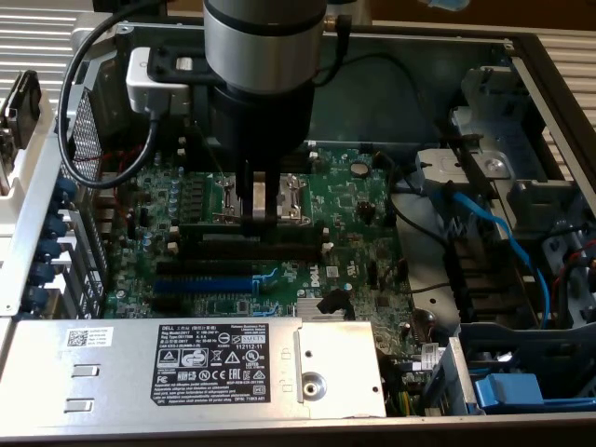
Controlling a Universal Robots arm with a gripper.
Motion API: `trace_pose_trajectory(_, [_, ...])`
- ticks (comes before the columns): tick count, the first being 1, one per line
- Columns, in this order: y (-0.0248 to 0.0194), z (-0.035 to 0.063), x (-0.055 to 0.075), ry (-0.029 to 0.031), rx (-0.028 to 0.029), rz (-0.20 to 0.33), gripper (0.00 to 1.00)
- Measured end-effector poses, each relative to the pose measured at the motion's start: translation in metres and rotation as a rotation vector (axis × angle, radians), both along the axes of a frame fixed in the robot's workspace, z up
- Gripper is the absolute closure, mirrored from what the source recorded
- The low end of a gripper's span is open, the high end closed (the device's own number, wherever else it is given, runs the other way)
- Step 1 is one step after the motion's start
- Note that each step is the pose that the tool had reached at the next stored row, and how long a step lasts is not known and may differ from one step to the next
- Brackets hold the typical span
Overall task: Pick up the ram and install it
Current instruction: 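Insert the ram into the slot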
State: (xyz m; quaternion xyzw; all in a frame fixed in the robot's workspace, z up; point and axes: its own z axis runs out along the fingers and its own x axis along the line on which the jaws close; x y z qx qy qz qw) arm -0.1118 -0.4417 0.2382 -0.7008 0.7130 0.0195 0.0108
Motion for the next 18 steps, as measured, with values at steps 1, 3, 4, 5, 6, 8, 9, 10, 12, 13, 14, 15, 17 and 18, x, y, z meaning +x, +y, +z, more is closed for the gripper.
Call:
trace_pose_trajectory(1, [0.0,-0.0001,0.0,0.0,0.0,0.0,0.88])
trace_pose_trajectory(3, [0.0,-0.0004,0.0,0.0,0.0,0.0,0.88])
trace_pose_trajectory(4, [0.0,-0.0004,0.0,0.0001,-0.0001,0.0,0.88])
trace_pose_trajectory(5, [0.0,-0.0007,0.0,0.0,0.0,0.0,0.88])
trace_pose_trajectory(6, [0.0,-0.0009,0.0,0.0,0.0,0.0,0.88])
trace_pose_trajectory(8, [0.0,-0.001,0.0,0.0,-0.0002,0.0,0.88])
trace_pose_trajectory(9, [0.0,-0.001,0.0,0.0001,-0.0001,0.0,0.88])
trace_pose_trajectory(10, [-0.0001,-0.0011,0.0,0.0,-0.0001,-0.001,0.88])
trace_pose_trajectory(12, [-0.0005,-0.0013,0.0,-0.0001,0.0002,-0.001,0.88])
trace_pose_trajectory(13, [-0.0007,-0.0012,0.0,-0.0001,0.0001,-0.001,0.88])
trace_pose_trajectory(14, [-0.0008,-0.0012,0.0,0.0,0.0,-0.001,0.88])
trace_pose_trajectory(15, [-0.0009,-0.0014,0.0,0.0001,-0.0001,-0.001,0.88])
trace_pose_trajectory(17, [-0.0009,-0.002,0.0,0.0,-0.0001,-0.001,0.88])
trace_pose_trajectory(18, [-0.0009,-0.0022,0.0,0.0001,-0.0001,0.0,0.88])
